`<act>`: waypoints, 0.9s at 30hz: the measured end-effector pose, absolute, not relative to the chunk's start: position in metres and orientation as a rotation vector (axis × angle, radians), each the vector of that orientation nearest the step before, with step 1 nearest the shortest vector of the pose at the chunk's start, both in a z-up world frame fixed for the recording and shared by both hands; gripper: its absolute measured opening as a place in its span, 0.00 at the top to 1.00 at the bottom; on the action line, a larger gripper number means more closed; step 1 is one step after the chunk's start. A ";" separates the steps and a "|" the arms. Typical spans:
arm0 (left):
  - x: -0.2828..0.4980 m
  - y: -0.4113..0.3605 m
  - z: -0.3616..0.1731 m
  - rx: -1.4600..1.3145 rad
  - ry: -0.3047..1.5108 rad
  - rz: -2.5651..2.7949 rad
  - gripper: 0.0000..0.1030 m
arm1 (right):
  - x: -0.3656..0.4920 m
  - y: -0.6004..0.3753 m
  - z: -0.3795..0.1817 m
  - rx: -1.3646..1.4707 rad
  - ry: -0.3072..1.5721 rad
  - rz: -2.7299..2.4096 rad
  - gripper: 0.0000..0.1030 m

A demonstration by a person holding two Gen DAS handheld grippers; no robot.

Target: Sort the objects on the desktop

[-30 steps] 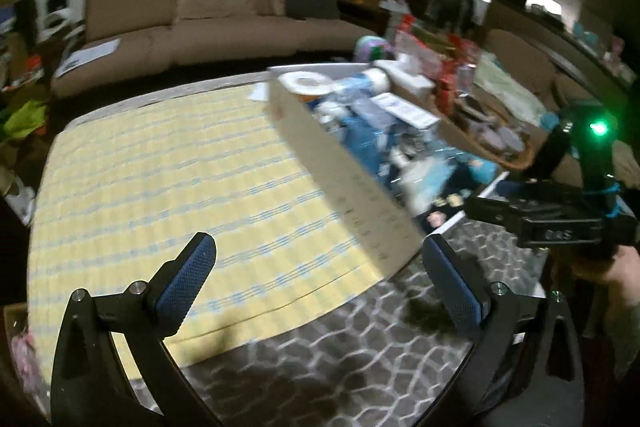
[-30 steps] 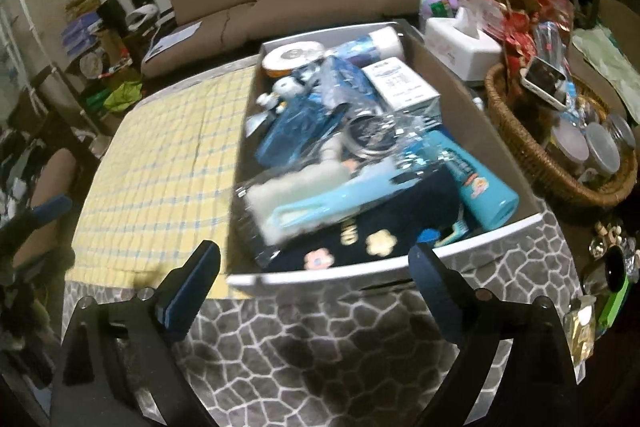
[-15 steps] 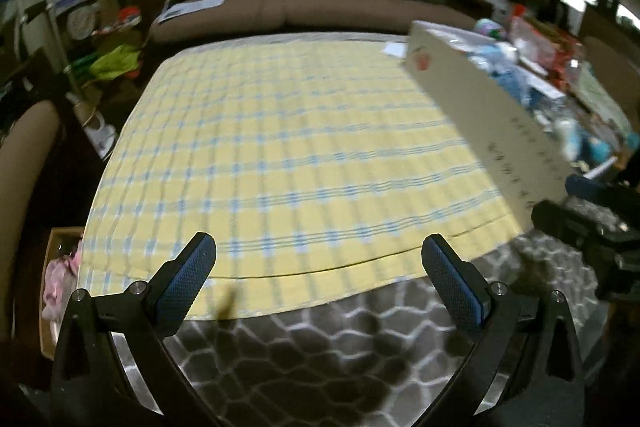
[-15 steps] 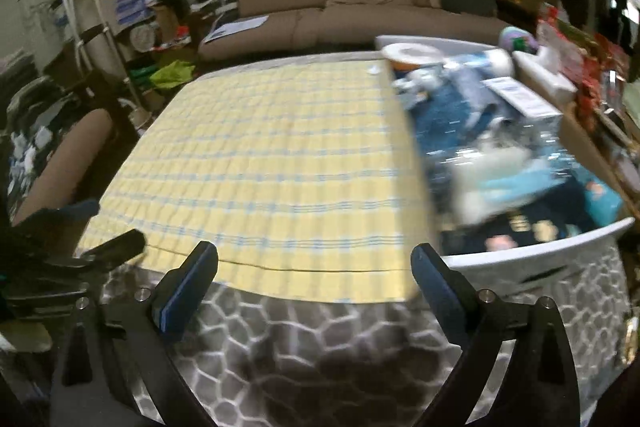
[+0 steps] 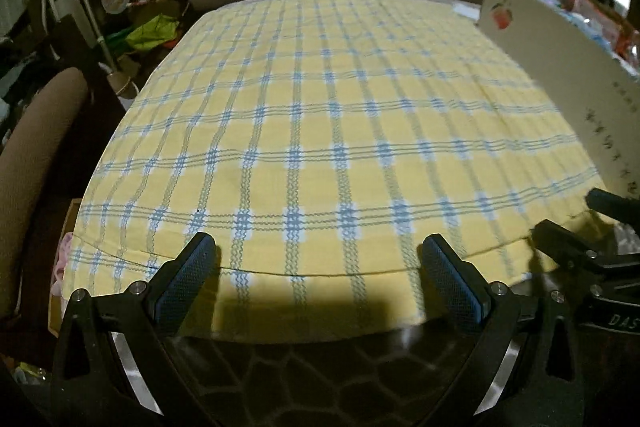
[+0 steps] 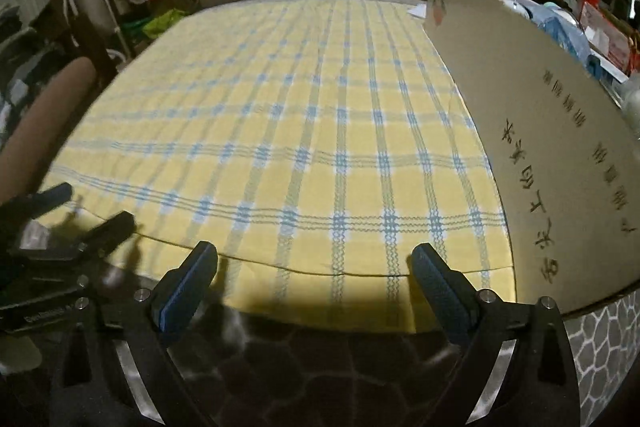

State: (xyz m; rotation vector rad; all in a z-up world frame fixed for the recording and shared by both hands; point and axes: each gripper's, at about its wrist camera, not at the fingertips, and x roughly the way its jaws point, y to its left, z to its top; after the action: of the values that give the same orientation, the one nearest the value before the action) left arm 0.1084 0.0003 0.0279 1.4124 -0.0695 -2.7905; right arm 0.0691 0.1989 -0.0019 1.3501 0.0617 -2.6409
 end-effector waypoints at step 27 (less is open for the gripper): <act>0.103 -0.005 0.020 1.448 0.035 -2.782 0.00 | 0.066 0.193 -0.012 1.349 0.099 -2.718 0.00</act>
State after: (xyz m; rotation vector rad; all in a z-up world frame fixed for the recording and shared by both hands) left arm 0.1034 -0.0053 0.0201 1.4484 0.0350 -2.7821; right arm 0.0656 0.1930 -0.0116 1.3493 0.0993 -2.7179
